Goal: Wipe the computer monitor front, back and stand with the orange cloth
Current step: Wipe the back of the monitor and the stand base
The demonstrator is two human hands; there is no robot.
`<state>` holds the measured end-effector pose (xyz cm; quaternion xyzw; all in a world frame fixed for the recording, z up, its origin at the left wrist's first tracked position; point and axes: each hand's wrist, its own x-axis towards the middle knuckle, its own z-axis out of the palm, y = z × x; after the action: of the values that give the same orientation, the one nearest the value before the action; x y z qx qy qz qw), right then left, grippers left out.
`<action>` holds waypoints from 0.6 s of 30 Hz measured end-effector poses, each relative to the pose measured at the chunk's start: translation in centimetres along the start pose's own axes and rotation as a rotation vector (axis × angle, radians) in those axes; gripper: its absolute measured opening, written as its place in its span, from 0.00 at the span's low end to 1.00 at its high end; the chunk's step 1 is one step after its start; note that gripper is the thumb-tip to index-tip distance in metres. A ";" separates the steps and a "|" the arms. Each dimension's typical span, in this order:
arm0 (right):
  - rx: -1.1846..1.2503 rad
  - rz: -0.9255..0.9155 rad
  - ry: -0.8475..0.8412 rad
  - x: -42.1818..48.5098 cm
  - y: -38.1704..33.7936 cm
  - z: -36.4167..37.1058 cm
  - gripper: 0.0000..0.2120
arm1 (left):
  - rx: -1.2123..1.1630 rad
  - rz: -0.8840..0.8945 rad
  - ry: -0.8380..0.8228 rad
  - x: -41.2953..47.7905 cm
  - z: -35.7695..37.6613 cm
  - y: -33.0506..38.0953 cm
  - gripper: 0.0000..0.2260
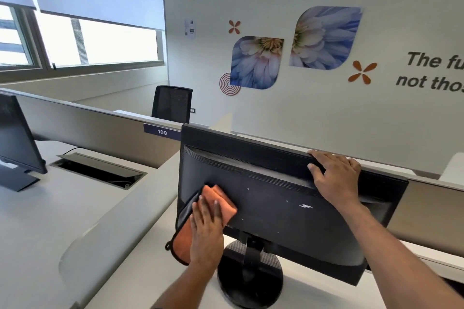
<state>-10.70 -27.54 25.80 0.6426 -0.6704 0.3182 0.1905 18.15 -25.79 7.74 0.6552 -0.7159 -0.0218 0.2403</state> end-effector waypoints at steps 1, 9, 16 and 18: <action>-0.003 -0.001 0.003 0.0 -0.1 0.0 0.19 | -0.061 -0.077 -0.024 0.1 -0.5 0.3 0.45; -0.010 0.009 0.009 -0.2 -0.1 -0.1 0.19 | -0.347 -0.351 -0.168 -0.1 -1.5 11.1 0.50; -0.006 0.001 0.002 0.0 -0.2 0.0 0.19 | 0.074 0.253 -0.343 -6.6 5.6 9.1 0.33; -0.005 -0.004 0.016 -0.1 -0.2 0.0 0.18 | 0.252 0.405 -0.311 -7.3 7.0 6.6 0.26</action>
<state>-10.53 -27.40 25.76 0.6410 -0.6683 0.3212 0.1983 9.58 -19.95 1.51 0.5124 -0.8575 0.0157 0.0437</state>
